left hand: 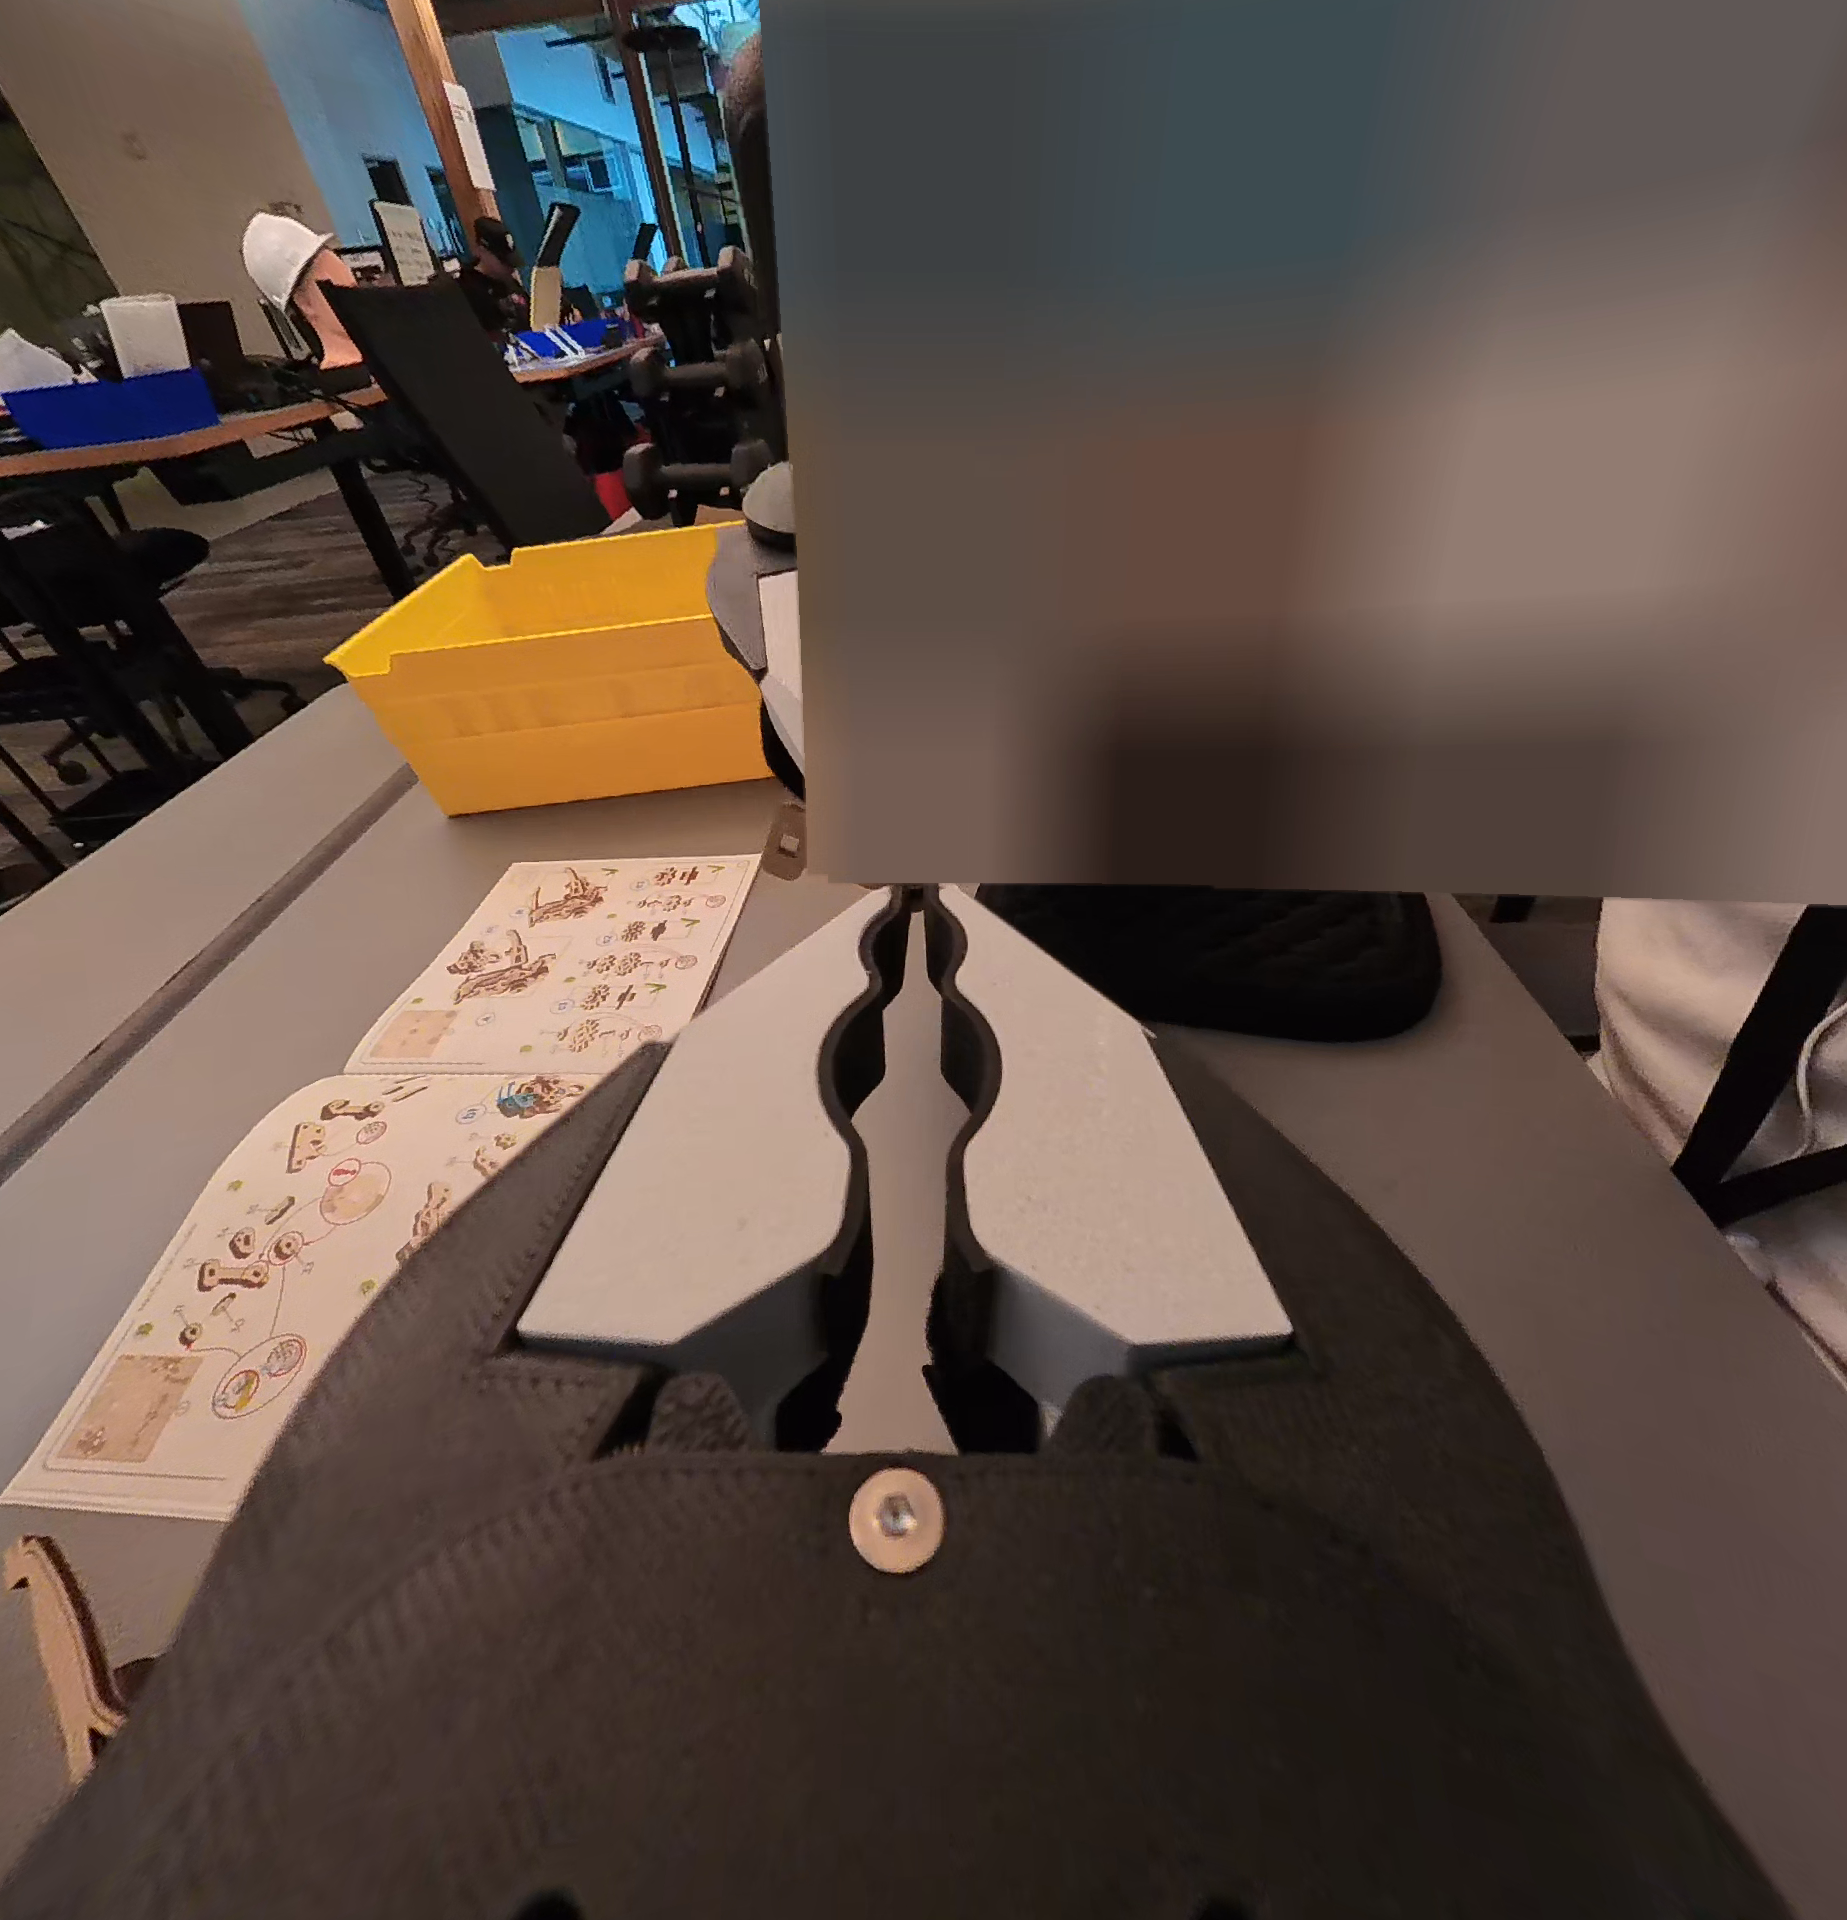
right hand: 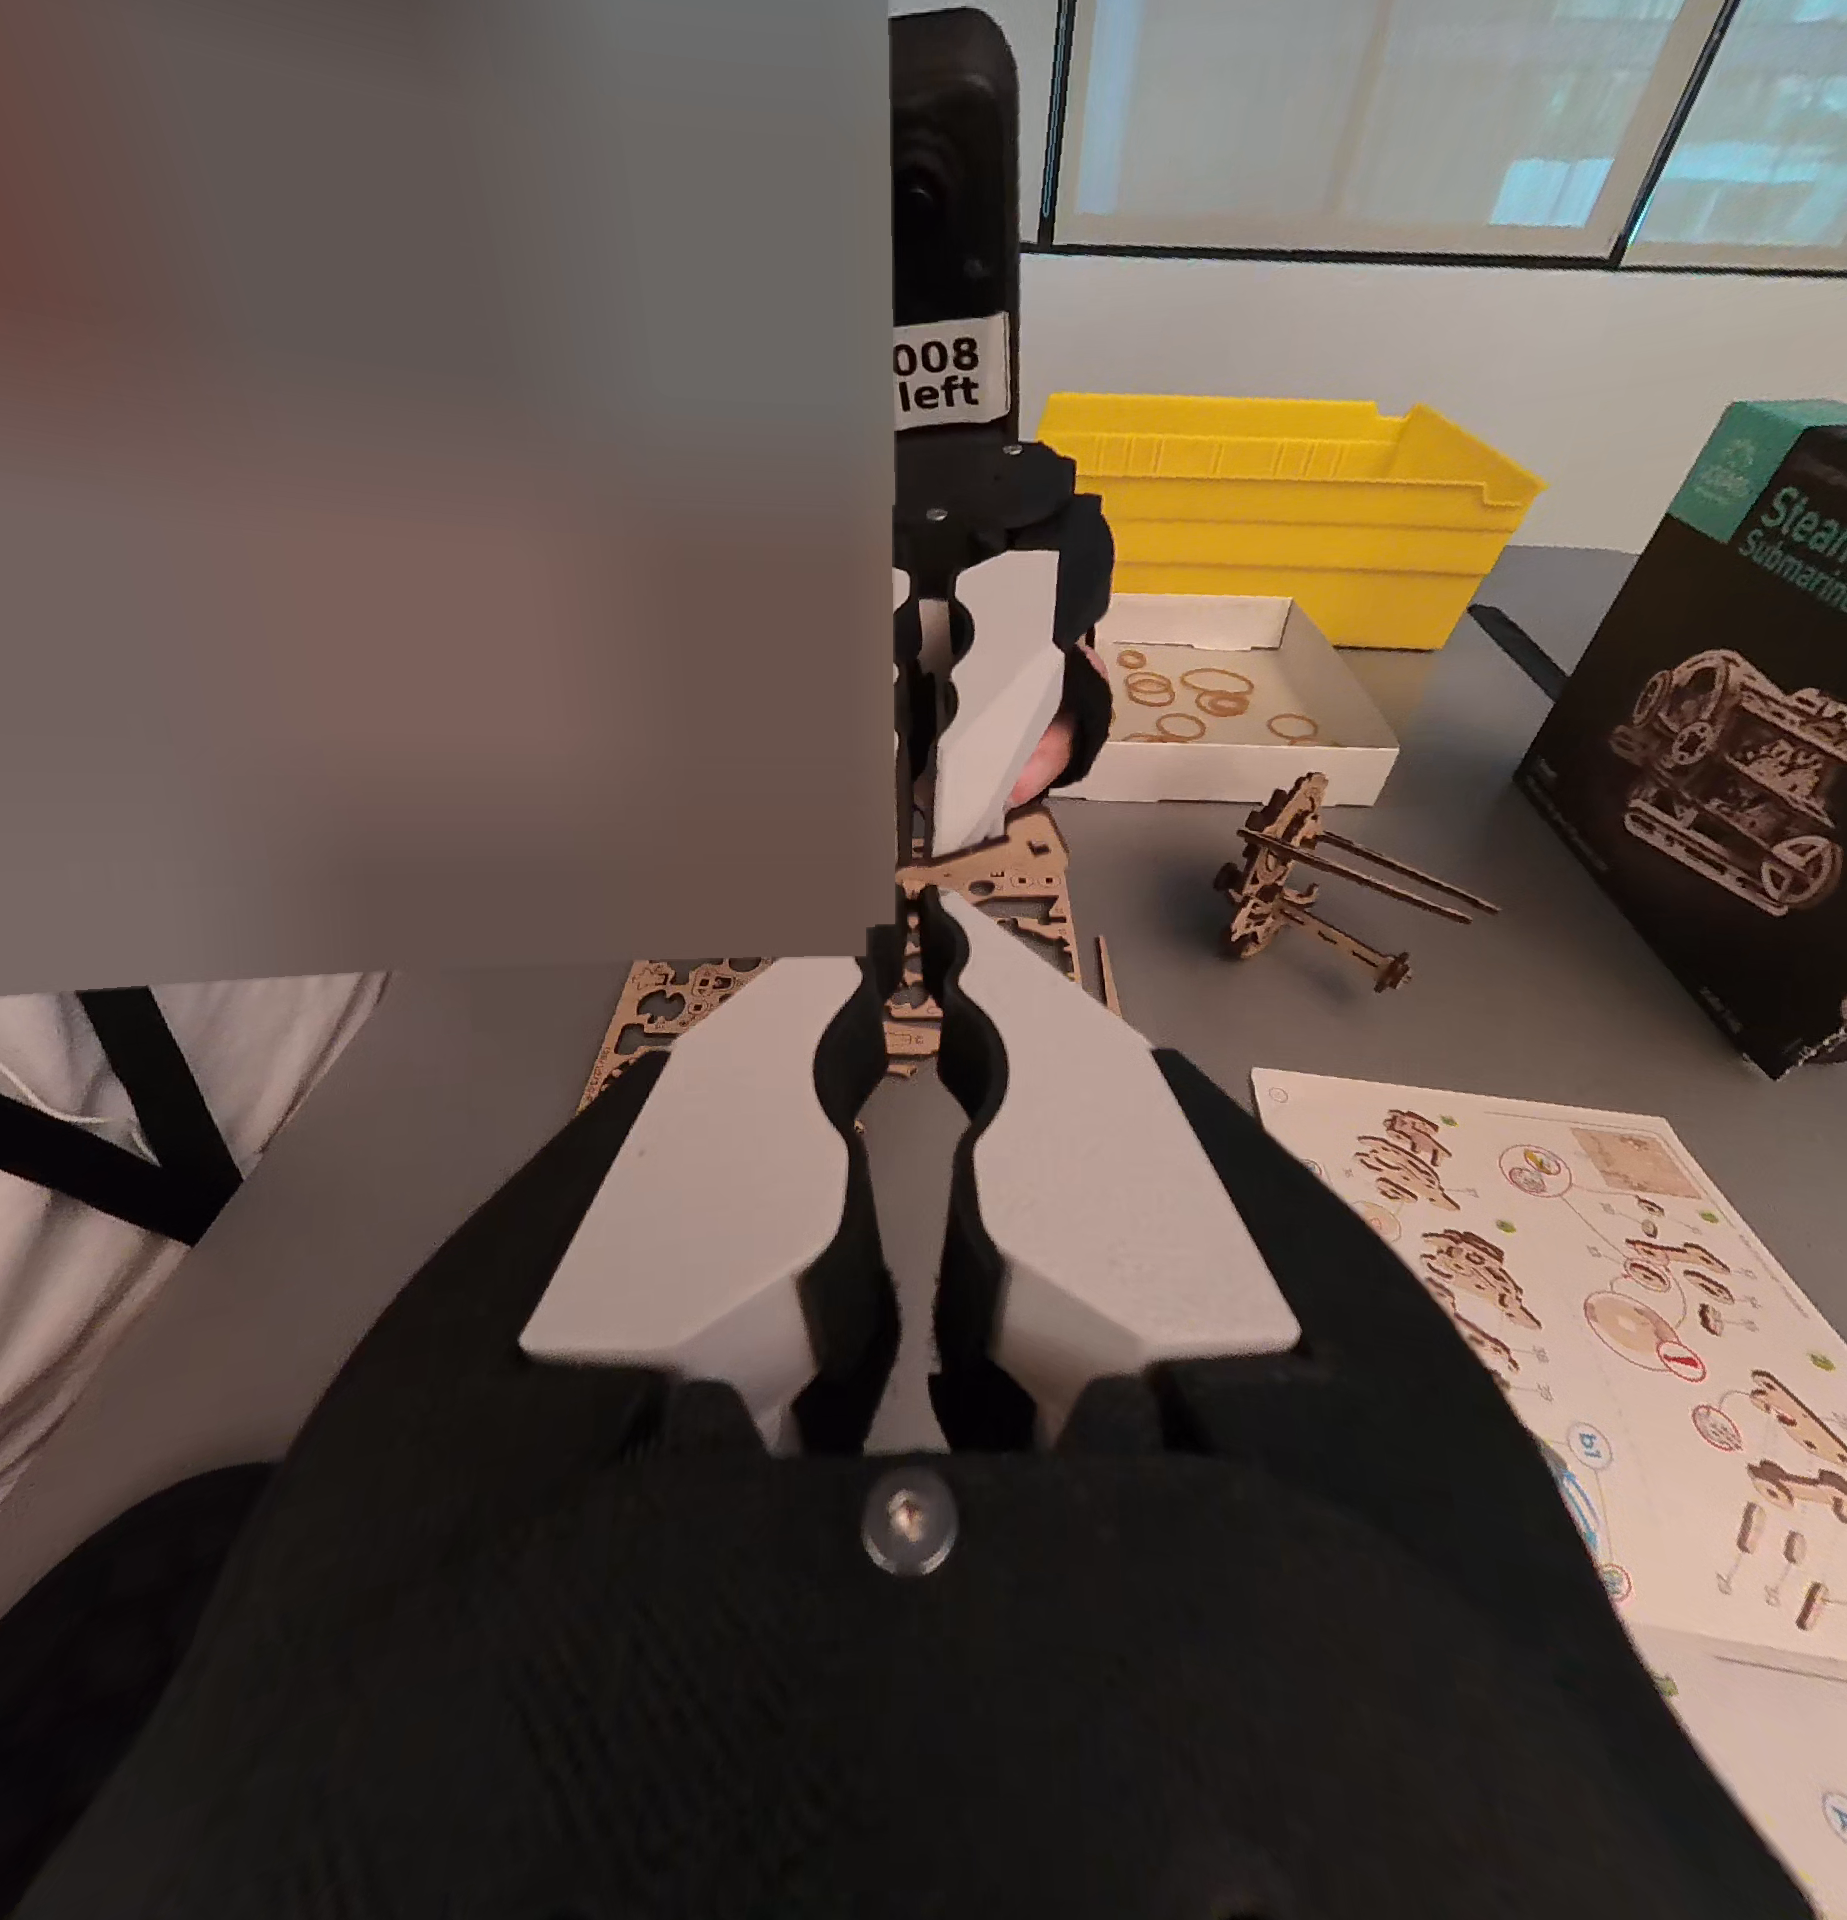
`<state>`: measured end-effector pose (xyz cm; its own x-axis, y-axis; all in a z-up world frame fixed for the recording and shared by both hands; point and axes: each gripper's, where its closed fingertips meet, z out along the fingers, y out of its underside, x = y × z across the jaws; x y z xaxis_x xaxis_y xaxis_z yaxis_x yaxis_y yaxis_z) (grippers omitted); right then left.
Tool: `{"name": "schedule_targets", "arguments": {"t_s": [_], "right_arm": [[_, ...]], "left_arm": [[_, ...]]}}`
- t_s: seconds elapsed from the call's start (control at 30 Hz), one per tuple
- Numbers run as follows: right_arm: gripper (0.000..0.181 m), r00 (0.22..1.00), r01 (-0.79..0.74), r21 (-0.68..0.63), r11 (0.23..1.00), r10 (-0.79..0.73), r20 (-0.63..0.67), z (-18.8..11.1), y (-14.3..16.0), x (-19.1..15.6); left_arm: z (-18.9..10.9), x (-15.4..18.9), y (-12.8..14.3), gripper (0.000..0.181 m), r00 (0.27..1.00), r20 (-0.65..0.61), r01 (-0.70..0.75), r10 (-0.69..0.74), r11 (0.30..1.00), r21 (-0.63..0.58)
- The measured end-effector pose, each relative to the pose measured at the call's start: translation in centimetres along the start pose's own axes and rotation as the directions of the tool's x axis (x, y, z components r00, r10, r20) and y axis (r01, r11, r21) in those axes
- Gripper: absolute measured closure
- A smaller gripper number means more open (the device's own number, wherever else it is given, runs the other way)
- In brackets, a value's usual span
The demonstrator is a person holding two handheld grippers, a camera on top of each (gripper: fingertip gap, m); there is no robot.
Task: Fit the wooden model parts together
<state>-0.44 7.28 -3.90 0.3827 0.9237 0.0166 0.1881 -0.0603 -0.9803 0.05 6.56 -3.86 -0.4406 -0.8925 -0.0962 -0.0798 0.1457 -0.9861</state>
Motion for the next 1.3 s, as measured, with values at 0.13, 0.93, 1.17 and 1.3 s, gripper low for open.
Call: {"name": "schedule_targets", "arguments": {"t_s": [0.13, 0.93, 1.17, 1.3], "right_arm": [[0.181, 1.000, -0.007, -0.022, 1.000, 0.006, -0.031, 0.09, 0.19, 0.34], [0.181, 0.998, -0.010, -0.042, 0.999, 0.008, -0.065, 0.25, 0.35, 0.31], [0.181, 0.999, 0.008, -0.040, 0.999, -0.010, -0.053, 0.30, 0.30, -0.01], [0.181, 0.999, 0.003, -0.033, 0.999, -0.004, -0.052, 0.27, 0.23, 0.00]], "left_arm": [[-0.02, -0.30, 0.15, 0.181, 1.000, 0.020, -0.003, 0.003, 1.000, -0.013], [-0.02, -0.28, 0.33, 0.181, 0.999, 0.022, 0.024, -0.023, 1.000, -0.021], [-0.02, 0.00, 0.29, 0.181, 1.000, 0.004, 0.031, -0.031, 0.999, -0.020], [-0.01, -0.01, 0.22, 0.181, 0.999, 0.006, 0.034, -0.034, 0.999, -0.015]]}}
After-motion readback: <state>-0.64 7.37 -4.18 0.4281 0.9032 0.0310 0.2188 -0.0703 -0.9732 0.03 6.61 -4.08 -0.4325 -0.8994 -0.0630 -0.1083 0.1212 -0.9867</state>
